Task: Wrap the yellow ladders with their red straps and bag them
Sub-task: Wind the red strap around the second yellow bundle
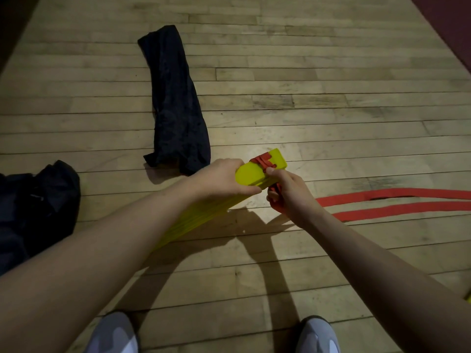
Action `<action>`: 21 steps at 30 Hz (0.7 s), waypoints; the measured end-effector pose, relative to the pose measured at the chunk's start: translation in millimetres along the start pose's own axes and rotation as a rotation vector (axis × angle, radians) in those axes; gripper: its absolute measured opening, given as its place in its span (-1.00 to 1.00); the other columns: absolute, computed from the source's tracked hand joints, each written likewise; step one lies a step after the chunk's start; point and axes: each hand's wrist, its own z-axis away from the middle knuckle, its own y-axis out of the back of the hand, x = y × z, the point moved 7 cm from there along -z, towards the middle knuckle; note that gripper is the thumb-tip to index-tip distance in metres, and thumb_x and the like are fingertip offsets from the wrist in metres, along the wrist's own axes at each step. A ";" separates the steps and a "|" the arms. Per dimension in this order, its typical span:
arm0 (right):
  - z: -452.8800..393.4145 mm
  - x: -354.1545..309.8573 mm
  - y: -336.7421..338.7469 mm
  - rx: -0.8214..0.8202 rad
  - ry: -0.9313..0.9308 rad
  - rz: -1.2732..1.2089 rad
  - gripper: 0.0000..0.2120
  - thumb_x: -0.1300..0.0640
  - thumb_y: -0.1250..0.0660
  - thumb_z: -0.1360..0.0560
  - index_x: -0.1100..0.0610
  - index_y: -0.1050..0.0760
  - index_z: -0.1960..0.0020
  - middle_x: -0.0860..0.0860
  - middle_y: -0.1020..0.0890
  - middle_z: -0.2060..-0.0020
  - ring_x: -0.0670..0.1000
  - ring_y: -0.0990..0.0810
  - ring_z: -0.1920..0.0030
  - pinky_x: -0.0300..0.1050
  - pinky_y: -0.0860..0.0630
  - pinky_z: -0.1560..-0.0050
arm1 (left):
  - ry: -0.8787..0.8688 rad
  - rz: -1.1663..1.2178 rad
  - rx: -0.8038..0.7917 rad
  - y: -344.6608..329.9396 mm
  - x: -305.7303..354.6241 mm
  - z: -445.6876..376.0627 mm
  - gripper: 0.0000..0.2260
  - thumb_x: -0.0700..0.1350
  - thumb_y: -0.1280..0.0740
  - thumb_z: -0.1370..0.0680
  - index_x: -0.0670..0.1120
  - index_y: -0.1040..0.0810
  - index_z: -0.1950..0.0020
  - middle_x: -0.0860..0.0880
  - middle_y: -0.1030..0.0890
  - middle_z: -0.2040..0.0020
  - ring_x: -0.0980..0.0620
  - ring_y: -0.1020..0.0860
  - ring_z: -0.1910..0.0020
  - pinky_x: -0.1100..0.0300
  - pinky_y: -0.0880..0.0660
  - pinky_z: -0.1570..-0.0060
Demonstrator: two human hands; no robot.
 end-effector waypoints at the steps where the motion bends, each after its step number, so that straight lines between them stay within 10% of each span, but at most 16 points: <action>1: 0.6 2.0 1.2 -0.005 0.003 0.022 -0.82 0.07 -0.30 -0.54 0.12 -0.37 0.17 -0.01 -0.28 0.45 -0.05 -0.26 0.45 -0.14 -0.20 0.34 | 0.003 -0.038 0.037 -0.3 0.5 -0.4 -0.50 0.26 -0.39 -0.43 -0.01 -0.45 -0.23 0.00 -0.55 -0.01 0.03 -0.54 0.07 0.05 -0.57 0.05; 7: -1.4 -0.7 1.3 -0.138 0.045 0.155 -0.63 -0.09 -0.30 -0.51 0.26 -0.55 0.07 0.05 -0.59 0.30 -0.06 -0.47 0.40 -0.16 -0.47 0.28 | 0.058 -0.269 0.236 1.9 1.4 3.1 -0.50 0.22 -0.35 -0.49 -0.08 -0.33 -0.22 -0.01 -0.52 0.05 -0.03 -0.54 0.13 0.09 -0.50 0.21; 13: -4.0 6.7 -6.6 -0.167 -0.015 0.101 -0.66 0.09 -0.19 -0.63 0.37 -0.53 -0.09 0.01 -0.43 0.44 -0.08 -0.26 0.52 -0.24 -0.28 0.45 | 0.084 -0.381 0.339 5.2 5.7 2.3 -0.52 0.16 -0.33 -0.52 -0.15 -0.29 -0.22 -0.10 -0.55 -0.07 -0.10 -0.56 -0.02 0.12 -0.34 0.21; 21: -1.3 -5.5 -16.9 -0.079 0.055 0.161 -0.68 0.06 -0.30 -0.58 0.22 -0.43 0.27 0.07 -0.50 0.43 -0.02 -0.34 0.50 -0.18 -0.31 0.45 | 0.096 -0.458 0.394 -4.7 4.0 7.0 -0.49 0.14 -0.31 -0.53 -0.17 -0.27 -0.28 -0.13 -0.50 -0.16 -0.10 -0.53 -0.10 0.10 -0.39 0.10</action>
